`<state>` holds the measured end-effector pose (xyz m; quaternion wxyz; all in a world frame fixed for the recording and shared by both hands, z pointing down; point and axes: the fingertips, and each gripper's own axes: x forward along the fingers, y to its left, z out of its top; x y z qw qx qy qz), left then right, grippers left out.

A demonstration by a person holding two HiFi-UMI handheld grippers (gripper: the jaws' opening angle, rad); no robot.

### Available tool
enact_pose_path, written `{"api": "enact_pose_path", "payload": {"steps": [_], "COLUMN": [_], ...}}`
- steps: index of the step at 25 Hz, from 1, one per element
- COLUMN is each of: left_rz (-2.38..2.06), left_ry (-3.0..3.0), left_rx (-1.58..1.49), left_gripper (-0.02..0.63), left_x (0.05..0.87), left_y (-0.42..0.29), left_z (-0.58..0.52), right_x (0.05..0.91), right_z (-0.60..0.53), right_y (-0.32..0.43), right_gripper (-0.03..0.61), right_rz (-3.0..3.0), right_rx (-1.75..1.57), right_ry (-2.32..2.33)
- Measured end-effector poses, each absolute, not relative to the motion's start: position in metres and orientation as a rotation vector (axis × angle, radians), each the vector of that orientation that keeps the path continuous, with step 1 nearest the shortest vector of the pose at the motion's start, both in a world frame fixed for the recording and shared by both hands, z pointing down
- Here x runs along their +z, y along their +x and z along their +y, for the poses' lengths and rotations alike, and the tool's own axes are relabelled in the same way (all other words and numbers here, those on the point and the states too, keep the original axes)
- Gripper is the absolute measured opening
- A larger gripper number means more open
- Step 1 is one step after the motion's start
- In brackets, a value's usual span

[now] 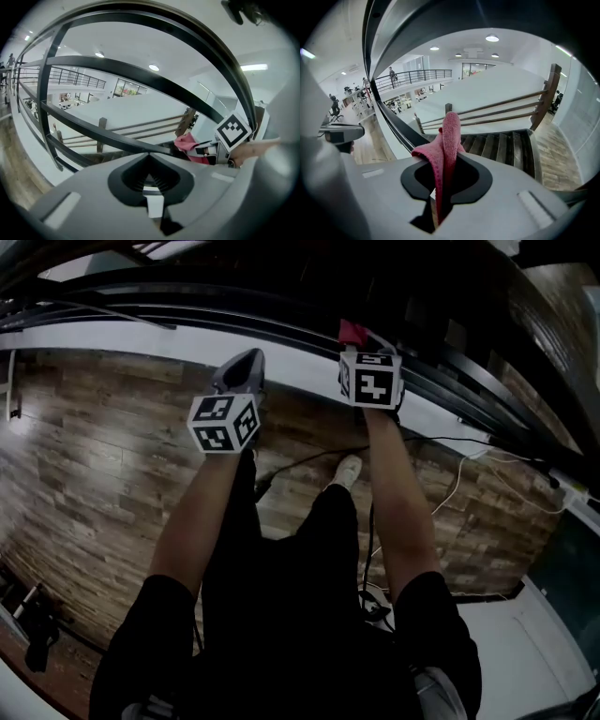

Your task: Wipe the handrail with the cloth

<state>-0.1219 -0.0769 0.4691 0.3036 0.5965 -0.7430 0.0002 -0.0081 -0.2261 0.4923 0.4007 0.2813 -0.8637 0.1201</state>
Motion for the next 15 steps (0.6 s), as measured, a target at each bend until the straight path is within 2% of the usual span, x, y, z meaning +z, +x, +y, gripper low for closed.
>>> {"api": "enact_pose_path", "payload": {"steps": [15], "left_rz": [-2.071], "left_ry": [1.364], "left_rx": [-0.189], "left_gripper": [-0.002], "left_x": [0.473], "left_y": [-0.191], "left_z": [-0.037], "right_x": [0.489], "right_z": [-0.180], "right_y": [-0.099], "right_gripper": [0.043], "right_rz": [-2.184], "right_rx": [0.143], "right_ry": [0.512]}}
